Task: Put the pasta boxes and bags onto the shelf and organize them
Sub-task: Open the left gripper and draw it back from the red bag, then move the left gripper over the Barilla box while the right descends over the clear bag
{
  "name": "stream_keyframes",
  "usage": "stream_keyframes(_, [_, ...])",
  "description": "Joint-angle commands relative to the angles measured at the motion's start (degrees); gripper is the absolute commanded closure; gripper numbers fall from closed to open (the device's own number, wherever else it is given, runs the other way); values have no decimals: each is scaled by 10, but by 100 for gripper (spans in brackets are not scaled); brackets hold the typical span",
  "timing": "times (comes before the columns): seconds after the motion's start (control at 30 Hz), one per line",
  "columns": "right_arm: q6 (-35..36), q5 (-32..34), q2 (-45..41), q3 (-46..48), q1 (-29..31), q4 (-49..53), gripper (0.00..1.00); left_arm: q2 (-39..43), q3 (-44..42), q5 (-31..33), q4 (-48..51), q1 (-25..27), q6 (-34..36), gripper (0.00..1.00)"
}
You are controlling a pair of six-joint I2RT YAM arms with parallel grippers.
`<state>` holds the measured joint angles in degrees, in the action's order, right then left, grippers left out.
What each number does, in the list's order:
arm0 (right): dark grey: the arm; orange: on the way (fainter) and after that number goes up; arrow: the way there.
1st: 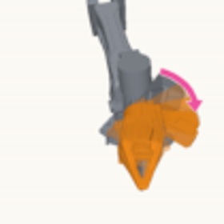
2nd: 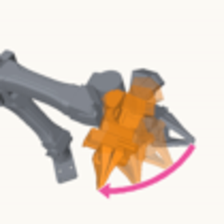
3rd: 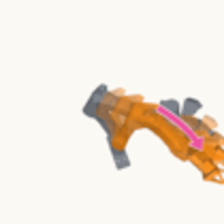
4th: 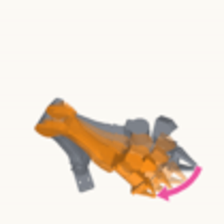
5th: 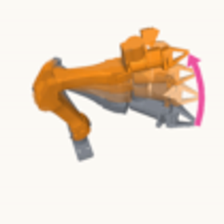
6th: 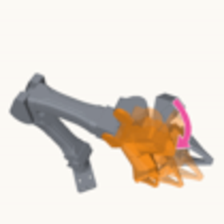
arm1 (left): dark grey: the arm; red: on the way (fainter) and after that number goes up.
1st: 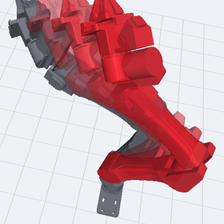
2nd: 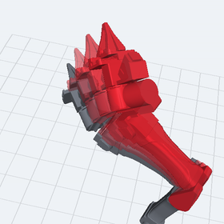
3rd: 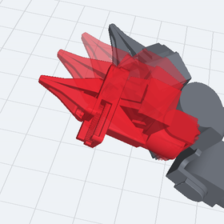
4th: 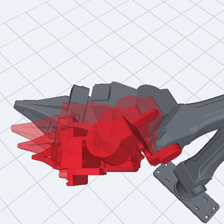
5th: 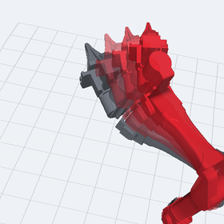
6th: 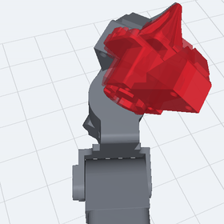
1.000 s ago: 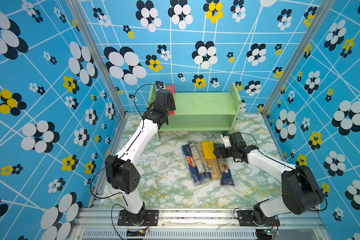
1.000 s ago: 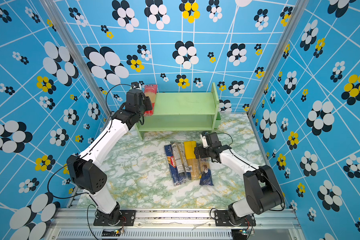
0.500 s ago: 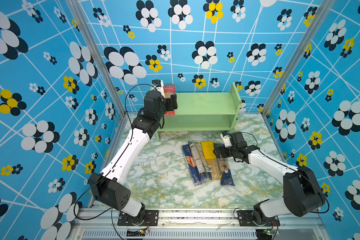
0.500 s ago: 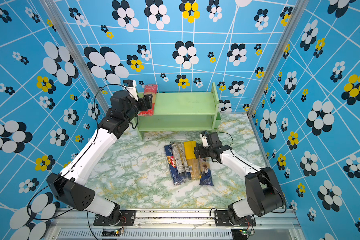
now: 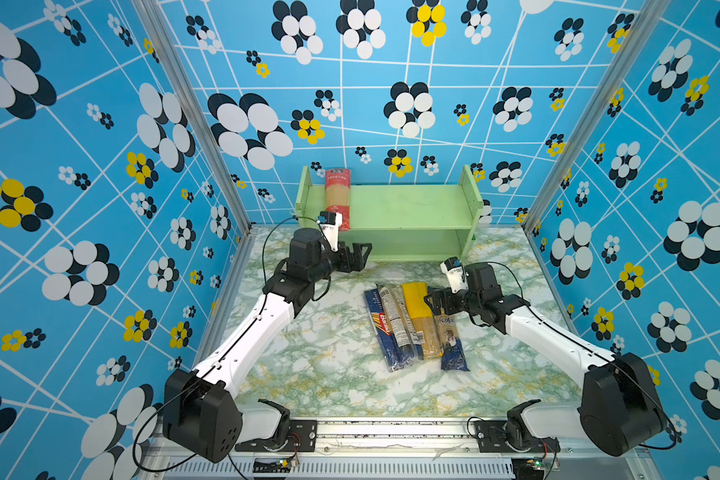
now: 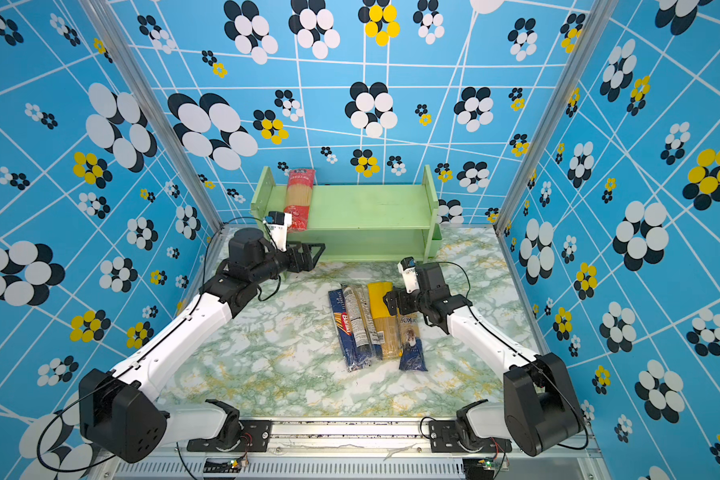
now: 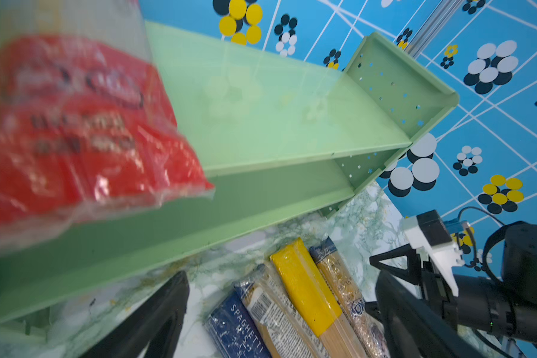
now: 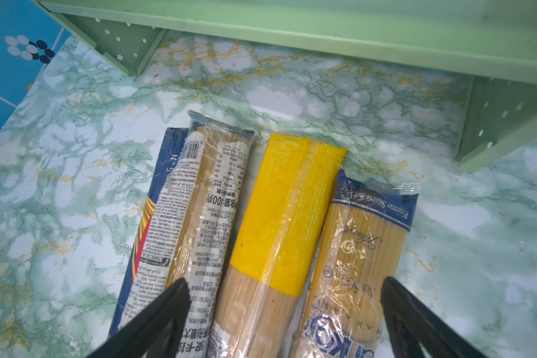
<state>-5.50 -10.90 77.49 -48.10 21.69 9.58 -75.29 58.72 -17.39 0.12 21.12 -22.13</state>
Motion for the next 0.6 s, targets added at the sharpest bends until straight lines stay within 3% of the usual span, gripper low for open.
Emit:
stream_keyframes(0.0, [3,-19,-11,11,8,-24,2,17,-66,-18,-38,12,-49,4])
stream_keyframes(0.3, [2,0,0,14,44,-33,2,12,-192,30,-75,81,-101,3])
stream_keyframes(0.57, [5,54,31,11,138,-55,2,5,-242,72,-74,80,-152,0])
